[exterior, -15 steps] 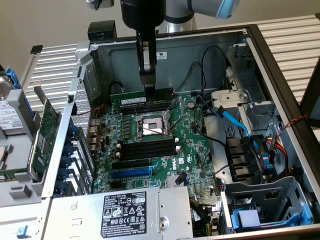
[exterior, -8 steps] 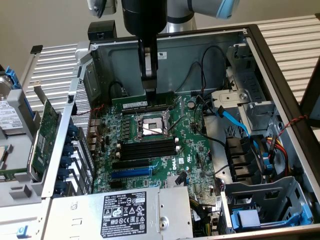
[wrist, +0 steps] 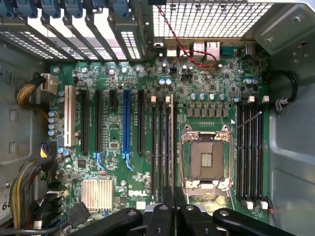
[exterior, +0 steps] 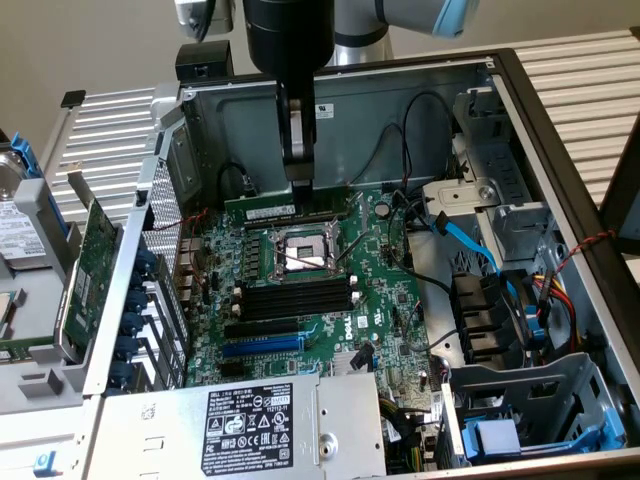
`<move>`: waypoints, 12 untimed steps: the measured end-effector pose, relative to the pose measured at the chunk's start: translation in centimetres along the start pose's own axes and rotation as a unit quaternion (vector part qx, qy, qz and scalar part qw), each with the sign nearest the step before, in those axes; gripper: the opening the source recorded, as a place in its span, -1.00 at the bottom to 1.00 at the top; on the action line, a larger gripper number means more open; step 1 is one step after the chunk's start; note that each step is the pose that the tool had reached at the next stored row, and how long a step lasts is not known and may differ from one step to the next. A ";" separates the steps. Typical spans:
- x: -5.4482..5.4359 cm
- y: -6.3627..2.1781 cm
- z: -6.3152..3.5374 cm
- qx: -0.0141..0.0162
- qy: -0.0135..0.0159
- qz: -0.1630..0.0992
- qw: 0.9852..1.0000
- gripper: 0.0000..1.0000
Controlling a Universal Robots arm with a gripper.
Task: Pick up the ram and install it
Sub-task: 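Insert the ram into the slot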
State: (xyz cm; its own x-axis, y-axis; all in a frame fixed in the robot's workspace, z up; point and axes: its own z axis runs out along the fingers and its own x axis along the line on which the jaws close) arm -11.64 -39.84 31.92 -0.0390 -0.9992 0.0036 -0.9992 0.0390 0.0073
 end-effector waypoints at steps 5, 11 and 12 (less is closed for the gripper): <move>0.0 0.01 0.05 0.000 0.000 0.000 1.000 -0.76; 0.0 0.00 0.37 0.000 0.000 0.000 1.000 -0.76; 0.0 0.00 0.47 0.001 0.000 0.000 1.000 -0.76</move>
State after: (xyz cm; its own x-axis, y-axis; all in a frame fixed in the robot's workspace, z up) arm -11.65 -39.81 31.45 -0.0392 -0.9992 0.0036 -0.9992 0.0392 0.0057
